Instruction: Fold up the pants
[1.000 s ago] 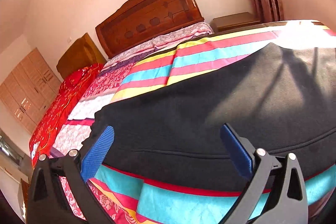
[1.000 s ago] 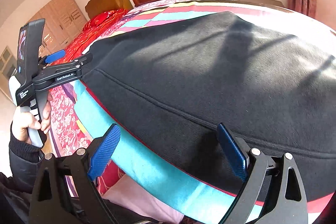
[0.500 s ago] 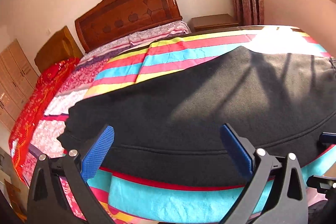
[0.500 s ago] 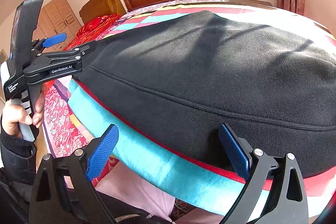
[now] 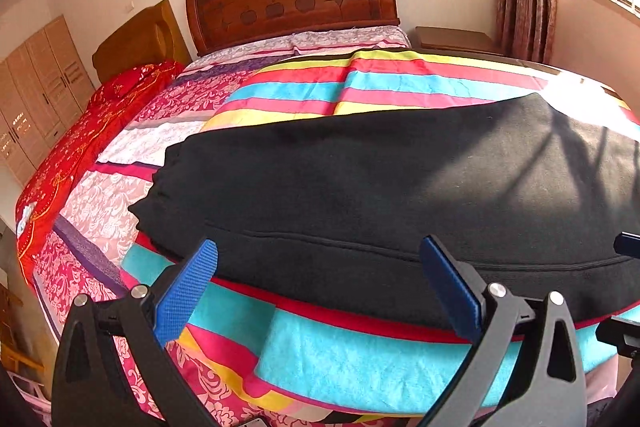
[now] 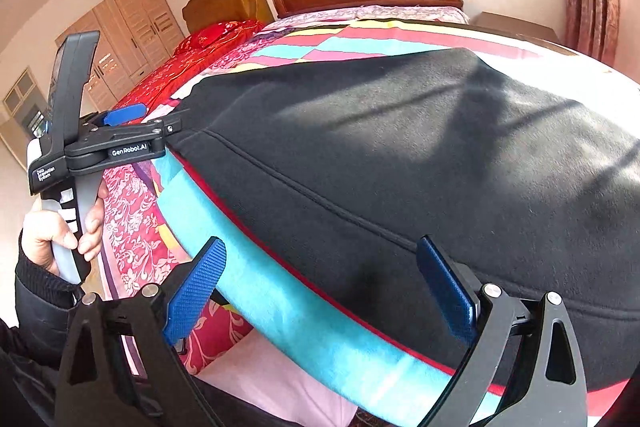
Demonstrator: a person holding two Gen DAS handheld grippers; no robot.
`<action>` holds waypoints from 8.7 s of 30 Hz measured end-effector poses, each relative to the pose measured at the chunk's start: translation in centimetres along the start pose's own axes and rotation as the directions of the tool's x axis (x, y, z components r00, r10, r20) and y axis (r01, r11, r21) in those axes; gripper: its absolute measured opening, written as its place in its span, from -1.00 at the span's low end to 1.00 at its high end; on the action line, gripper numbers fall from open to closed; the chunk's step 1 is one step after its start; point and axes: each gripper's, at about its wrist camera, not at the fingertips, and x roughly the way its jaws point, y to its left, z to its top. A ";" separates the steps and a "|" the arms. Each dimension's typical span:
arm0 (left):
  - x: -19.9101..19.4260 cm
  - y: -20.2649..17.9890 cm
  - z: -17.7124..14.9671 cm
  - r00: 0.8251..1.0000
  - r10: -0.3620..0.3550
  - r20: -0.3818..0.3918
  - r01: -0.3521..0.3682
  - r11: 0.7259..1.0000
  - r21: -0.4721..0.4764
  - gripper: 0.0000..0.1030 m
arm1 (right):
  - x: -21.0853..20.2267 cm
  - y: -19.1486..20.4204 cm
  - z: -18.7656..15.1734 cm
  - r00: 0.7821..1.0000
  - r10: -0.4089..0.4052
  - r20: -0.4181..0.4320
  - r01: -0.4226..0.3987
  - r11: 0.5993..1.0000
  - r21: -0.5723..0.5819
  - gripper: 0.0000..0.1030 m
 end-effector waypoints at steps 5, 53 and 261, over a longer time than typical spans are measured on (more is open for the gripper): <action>1.9 3.9 -0.8 0.998 0.035 -0.053 -0.040 0.995 -0.094 0.96 | 3.1 3.9 3.2 0.999 0.037 -0.025 -0.040 0.991 -0.125 0.82; 16.5 29.4 -8.8 0.837 -0.441 0.323 0.469 0.277 -0.838 -0.38 | 22.6 9.6 15.7 0.979 0.120 -0.167 -0.158 0.958 -0.239 0.92; 7.3 -2.0 1.6 0.992 -0.105 -0.074 0.103 0.994 -0.033 0.97 | 5.7 -2.5 2.6 0.981 -0.178 -0.084 0.164 0.975 -0.149 0.90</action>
